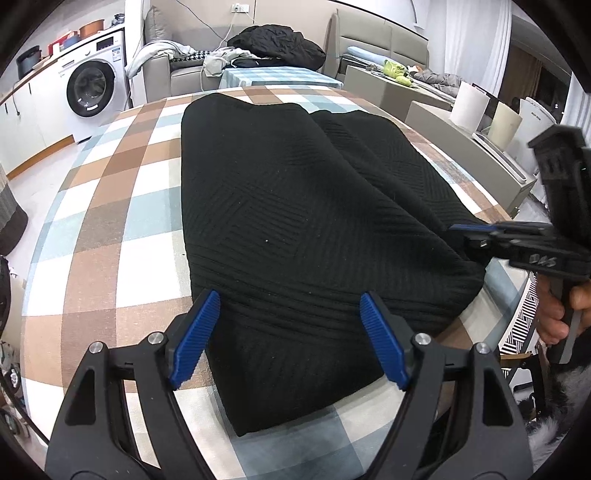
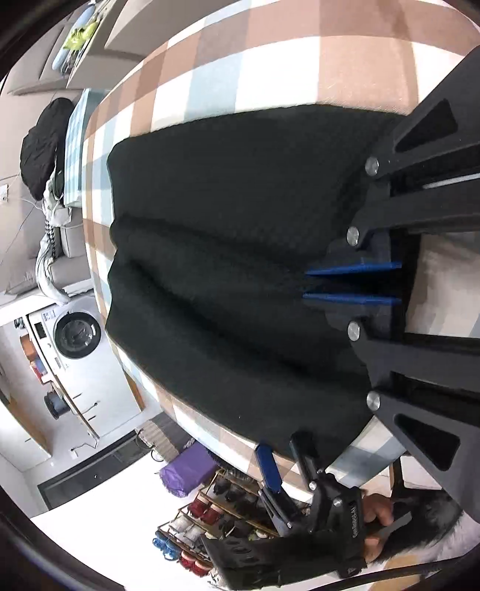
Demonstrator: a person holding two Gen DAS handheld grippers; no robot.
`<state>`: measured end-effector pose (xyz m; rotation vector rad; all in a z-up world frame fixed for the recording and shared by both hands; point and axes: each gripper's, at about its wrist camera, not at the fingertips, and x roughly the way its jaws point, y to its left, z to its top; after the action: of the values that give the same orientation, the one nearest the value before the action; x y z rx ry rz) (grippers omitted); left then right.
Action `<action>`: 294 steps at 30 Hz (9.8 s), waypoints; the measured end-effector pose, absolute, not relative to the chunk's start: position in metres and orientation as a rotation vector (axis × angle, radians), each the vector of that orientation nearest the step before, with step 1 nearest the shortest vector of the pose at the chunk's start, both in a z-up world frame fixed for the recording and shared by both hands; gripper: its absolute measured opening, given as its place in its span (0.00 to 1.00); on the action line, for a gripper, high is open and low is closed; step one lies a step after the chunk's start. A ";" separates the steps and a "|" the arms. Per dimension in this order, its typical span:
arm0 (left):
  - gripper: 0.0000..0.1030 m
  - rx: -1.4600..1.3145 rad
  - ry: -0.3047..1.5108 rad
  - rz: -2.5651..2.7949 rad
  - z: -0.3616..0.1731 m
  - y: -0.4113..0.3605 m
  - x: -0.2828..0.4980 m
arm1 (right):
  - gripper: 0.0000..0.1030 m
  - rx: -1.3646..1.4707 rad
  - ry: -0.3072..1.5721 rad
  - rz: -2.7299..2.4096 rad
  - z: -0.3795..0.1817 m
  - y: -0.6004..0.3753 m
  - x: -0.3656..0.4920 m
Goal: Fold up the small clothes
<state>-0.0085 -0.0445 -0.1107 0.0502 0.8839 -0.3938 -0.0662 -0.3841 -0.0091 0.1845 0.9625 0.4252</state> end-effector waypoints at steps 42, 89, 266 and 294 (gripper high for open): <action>0.74 -0.147 0.927 -0.254 -0.121 -0.005 0.014 | 0.10 0.234 0.964 0.410 -0.013 -0.384 0.018; 0.71 -0.132 0.927 -0.232 -0.133 -0.019 0.029 | 0.29 0.164 0.887 0.243 0.001 -0.447 -0.028; 0.76 0.009 0.892 -0.323 -0.122 -0.024 -0.018 | 0.25 0.389 0.990 0.444 -0.024 -0.428 -0.018; 0.76 -0.132 0.922 -0.276 -0.127 -0.022 0.042 | 0.07 0.231 0.857 0.321 0.004 -0.422 0.117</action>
<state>0.0420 -0.0218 -0.1268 -0.1323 0.9217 -0.2761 0.1173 -0.4216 0.0039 0.2307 0.8566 0.3211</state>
